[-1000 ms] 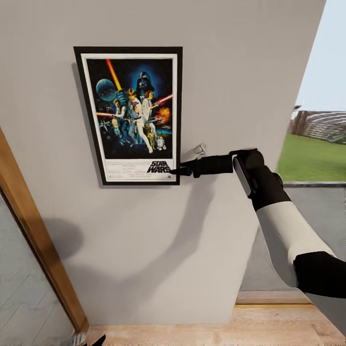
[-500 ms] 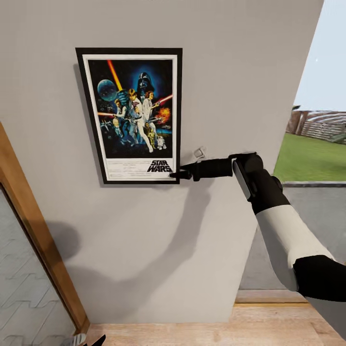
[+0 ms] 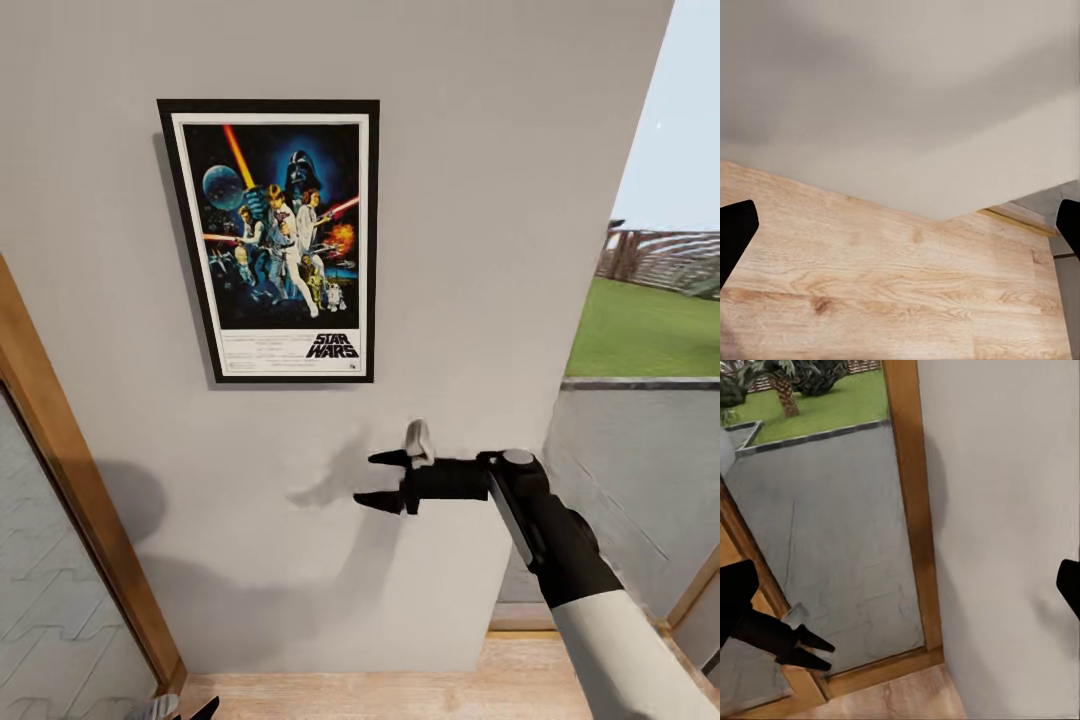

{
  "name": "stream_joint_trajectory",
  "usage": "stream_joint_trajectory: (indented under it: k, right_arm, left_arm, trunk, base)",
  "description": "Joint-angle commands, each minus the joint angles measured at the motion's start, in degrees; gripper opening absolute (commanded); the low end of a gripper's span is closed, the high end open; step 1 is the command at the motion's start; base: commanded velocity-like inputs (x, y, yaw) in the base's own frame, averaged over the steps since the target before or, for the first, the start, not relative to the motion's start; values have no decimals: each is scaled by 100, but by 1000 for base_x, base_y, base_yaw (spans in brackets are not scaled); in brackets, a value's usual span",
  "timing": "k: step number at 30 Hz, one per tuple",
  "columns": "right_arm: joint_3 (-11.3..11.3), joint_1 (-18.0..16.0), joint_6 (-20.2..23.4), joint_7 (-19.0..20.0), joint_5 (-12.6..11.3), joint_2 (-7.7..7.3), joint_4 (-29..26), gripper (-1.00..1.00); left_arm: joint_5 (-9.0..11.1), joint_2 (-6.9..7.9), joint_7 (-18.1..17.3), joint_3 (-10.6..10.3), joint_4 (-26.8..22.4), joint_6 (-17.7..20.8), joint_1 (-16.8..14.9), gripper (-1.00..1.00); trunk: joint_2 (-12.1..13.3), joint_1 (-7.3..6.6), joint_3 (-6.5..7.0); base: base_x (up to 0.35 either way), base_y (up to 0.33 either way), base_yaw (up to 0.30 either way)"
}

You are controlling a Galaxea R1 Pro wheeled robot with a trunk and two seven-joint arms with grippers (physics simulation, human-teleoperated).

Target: Pick up the poster from the kitchen countertop and hang it on one of the wall nails in the kitchen.

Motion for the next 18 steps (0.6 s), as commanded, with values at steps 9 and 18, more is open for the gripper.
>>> stream_joint_trajectory:
  k: [9,18]
  right_arm:
    - [-545,1617,-863,14,-4,-32,172,100]
    - [-1693,2365,-2950,-26,7,-269,3301,100]
  left_arm:
    - [-47,0,-14,47,9,-30,-4,100]
    - [-47,0,-14,43,9,-28,-5,100]
  trunk:
    - [-8,3,-5]
    - [-8,3,-5]
  base:
    - [0,0,0]
    - [0,0,0]
